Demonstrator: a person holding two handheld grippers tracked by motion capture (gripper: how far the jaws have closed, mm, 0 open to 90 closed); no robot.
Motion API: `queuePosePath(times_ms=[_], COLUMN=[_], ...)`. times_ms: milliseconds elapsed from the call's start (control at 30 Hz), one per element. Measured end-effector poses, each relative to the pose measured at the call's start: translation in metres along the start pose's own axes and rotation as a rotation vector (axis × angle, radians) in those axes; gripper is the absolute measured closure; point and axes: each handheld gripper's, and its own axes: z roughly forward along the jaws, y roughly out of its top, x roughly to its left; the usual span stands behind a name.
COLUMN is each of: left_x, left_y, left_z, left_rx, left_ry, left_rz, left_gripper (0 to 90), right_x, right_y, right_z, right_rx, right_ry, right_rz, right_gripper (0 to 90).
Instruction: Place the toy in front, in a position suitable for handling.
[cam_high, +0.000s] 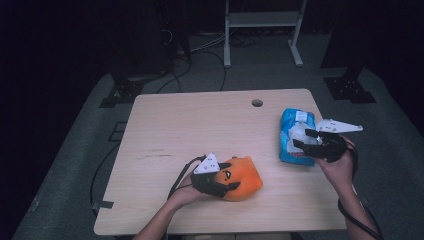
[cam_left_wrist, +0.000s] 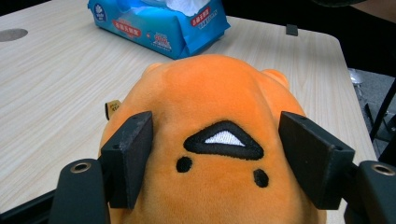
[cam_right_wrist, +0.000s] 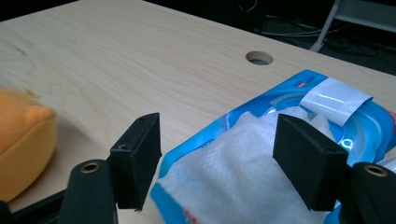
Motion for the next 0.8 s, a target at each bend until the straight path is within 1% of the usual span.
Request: queuePosePath(times_ms=[33, 133, 200, 233, 300, 333, 400, 433, 500, 567, 600, 633, 667, 700, 733, 767, 800], left_x=[0.0, 0.0, 0.0, 0.0, 0.0, 0.0, 0.0, 0.0, 0.0, 0.0, 0.0, 0.0, 0.0, 0.0, 0.0, 0.0, 0.0], left_y=[0.0, -0.001, -0.001, -0.001, -0.001, -0.001, -0.001, -0.001, -0.001, -0.002, -0.002, -0.002, -0.002, -0.002, -0.002, -0.002, -0.002], left_z=[0.0, 0.0, 0.0, 0.0, 0.001, 0.0, 0.0, 0.0, 0.001, 0.0, 0.0, 0.0, 0.001, 0.001, 0.001, 0.001, 0.001], left_rx=[0.0, -0.003, -0.003, -0.002, -0.002, -0.001, -0.002, -0.001, -0.004, -0.008, -0.008, -0.008, -0.01, -0.01, -0.011, -0.014, -0.014], left_ry=[-0.001, 0.0, -0.001, -0.001, -0.001, -0.001, -0.001, -0.002, -0.002, -0.001, -0.001, 0.0, 0.0, 0.0, 0.0, 0.0, 0.0], left_rz=[-0.001, -0.005, -0.003, -0.002, -0.003, -0.002, 0.001, 0.001, 0.0, -0.003, -0.003, -0.003, -0.003, -0.003, -0.003, -0.005, -0.005], left_gripper=[28.2, 28.0, 27.6, 27.5, 27.4, 27.4, 27.3, 26.9, 26.8, 26.6, 26.6, 26.5, 26.4, 26.3, 26.3, 26.1, 26.0], right_x=[-0.001, -0.006, -0.012, -0.015, -0.016, -0.018, -0.019, -0.02, -0.02, -0.021, -0.021, -0.023, -0.024, -0.024, -0.024, -0.025, -0.025], right_y=[0.0, 0.0, -0.003, -0.004, -0.006, -0.008, -0.01, -0.012, -0.013, -0.018, -0.018, -0.02, -0.021, -0.021, -0.021, -0.022, -0.022], right_z=[0.002, 0.01, 0.016, 0.018, 0.02, 0.024, 0.026, 0.029, 0.03, 0.033, 0.033, 0.031, 0.03, 0.03, 0.03, 0.027, 0.027], right_rx=[0.001, 0.022, 0.03, 0.037, 0.043, 0.058, 0.068, 0.077, 0.084, 0.094, 0.094, 0.077, 0.074, 0.074, 0.074, 0.072, 0.072], right_ry=[-0.001, -0.027, -0.05, -0.053, -0.057, -0.06, -0.06, -0.065, -0.066, -0.07, -0.07, -0.065, -0.064, -0.064, -0.063, -0.057, -0.057], right_rz=[0.002, 0.013, 0.039, 0.05, 0.057, 0.06, 0.062, 0.065, 0.07, 0.08, 0.08, 0.104, 0.112, 0.112, 0.117, 0.13, 0.13], right_gripper=[30.7, 30.7, 30.9, 31.1, 31.5, 31.8, 32.3, 34.2, 35.5, 39.2, 39.2, 42.6, 46.6, 46.6, 48.2, 52.9, 52.9])
